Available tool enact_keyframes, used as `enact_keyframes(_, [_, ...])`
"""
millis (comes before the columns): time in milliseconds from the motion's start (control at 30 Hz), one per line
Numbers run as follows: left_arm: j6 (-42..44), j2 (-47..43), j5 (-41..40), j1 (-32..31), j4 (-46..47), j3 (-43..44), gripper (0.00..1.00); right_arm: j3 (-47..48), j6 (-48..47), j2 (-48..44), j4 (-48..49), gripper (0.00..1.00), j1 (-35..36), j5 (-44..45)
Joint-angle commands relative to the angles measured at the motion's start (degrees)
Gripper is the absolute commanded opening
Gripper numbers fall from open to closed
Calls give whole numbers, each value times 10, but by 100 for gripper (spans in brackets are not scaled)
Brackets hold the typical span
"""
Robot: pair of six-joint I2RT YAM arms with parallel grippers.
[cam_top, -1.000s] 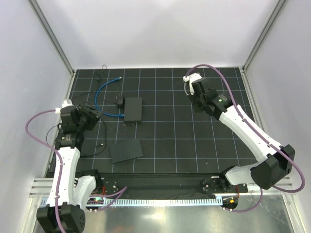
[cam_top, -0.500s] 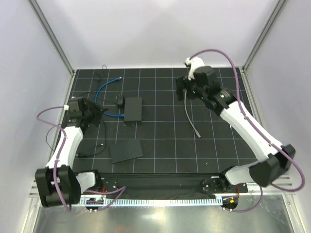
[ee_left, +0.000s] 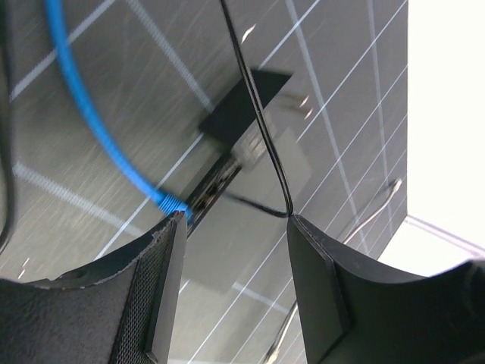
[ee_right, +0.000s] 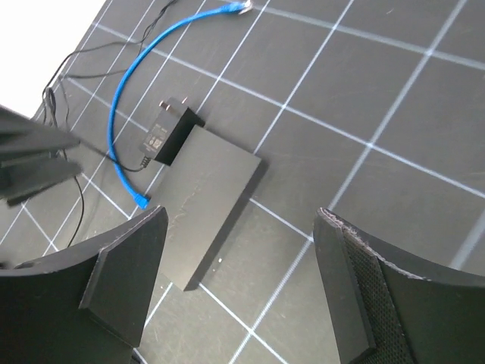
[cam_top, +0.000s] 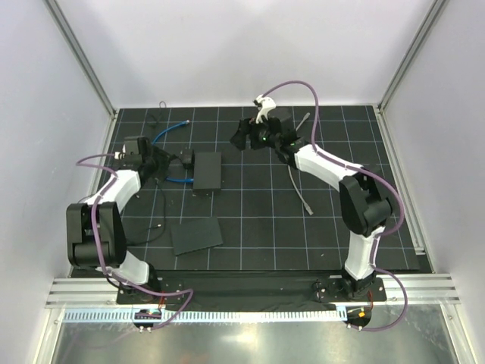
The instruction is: Pull the plug from the switch port
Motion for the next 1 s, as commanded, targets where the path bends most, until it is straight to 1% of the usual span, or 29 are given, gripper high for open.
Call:
enact_keyframes(0, [-10,31,-19,-3,53,44,58,24,25,18,82,84,1,-46])
enact_keyframes(100, [-8,58,-11,-2,59,70,53,17,21,19,94,84,1,-41])
enact_keyframes(133, [-8,71,-11,-3,60,73,46,13,21,18,101,84,1,-38])
enact_keyframes(200, [-10,82,-10,-2,78,79,38,13,20,24,102,84,2,-38])
enact_keyframes(233, [-12,94,-8,-3,84,82,30,15,20,27,99,84,1,-39])
enact_keyframes(267, [-12,101,-6,-2,88,92,26,16,20,31,97,84,1,-40])
enact_keyframes(300, [-11,106,-2,-2,89,98,21,20,19,37,94,84,1,-38])
enact_keyframes(333, [-10,115,-1,-2,89,103,7,21,18,38,91,84,0,-38])
enact_keyframes(367, [-10,118,1,-2,91,108,1,22,15,39,90,83,1,-36])
enact_keyframes(600, [-1,138,-43,6,91,161,0,28,7,51,81,83,1,-34])
enact_keyframes(700, [16,153,-72,16,69,207,0,33,5,56,76,83,1,-31])
enact_keyframes(800, [23,177,-76,33,52,260,0,36,4,61,75,83,2,-33])
enact_keyframes(833, [27,186,-93,36,43,276,0,37,5,62,75,83,2,-34])
enact_keyframes(867, [36,196,-97,41,20,317,0,38,6,64,75,83,2,-35])
enact_keyframes(967, [45,237,-90,47,-18,375,0,45,6,73,70,83,3,-38])
